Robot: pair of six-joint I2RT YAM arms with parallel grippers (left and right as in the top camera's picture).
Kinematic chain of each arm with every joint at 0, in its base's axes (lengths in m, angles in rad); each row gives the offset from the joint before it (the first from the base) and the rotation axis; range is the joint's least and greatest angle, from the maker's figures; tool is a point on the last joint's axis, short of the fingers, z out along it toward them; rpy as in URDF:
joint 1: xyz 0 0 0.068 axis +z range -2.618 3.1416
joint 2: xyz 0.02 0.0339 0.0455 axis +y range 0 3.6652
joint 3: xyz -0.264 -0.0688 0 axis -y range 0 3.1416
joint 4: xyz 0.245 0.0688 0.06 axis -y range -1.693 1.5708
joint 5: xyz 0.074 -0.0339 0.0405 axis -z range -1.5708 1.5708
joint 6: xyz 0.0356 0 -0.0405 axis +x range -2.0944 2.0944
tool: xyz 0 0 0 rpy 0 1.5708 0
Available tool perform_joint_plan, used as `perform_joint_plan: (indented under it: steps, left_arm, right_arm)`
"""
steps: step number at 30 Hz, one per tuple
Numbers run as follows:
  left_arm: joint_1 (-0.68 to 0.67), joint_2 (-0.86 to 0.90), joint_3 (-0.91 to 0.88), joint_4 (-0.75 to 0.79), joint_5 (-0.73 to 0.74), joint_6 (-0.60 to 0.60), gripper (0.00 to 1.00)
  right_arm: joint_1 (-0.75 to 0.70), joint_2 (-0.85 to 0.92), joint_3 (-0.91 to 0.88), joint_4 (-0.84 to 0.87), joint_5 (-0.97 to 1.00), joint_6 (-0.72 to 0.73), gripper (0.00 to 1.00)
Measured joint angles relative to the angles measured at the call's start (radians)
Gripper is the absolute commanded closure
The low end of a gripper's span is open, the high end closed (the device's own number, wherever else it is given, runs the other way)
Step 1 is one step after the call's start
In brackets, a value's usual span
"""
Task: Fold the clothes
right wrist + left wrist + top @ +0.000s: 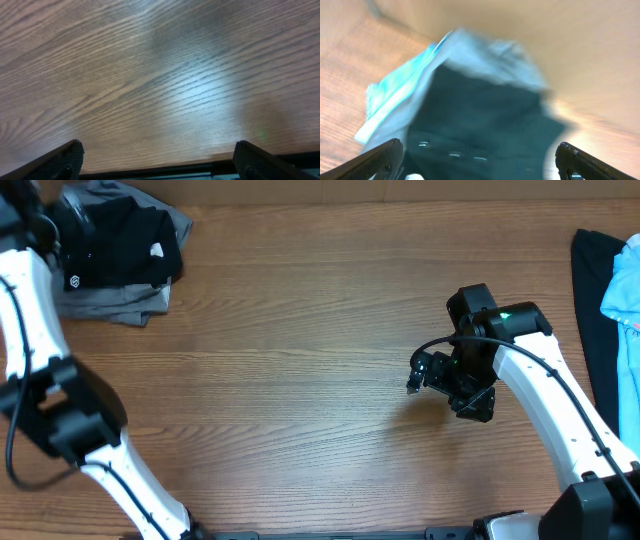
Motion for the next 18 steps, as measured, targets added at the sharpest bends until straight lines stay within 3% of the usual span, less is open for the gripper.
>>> perform_joint_plan:
  steps: [4,10,18]
  left_arm:
    - [0.0,-0.205,0.0,-0.047,0.189,-0.082,0.0]
    - [0.0,-0.418,0.008,-0.185,0.481,-0.189,0.0]
    - [-0.005,-0.629,0.004,-0.499,0.519,-0.214,0.0]
  right_arm:
    - [0.0,-0.056,0.0,0.002,0.0,0.002,0.01]
    - [0.0,-0.343,0.0,-0.043,0.031,-0.017,0.01]
    - [0.0,-0.833,0.006,-0.044,0.08,-0.02,0.01]
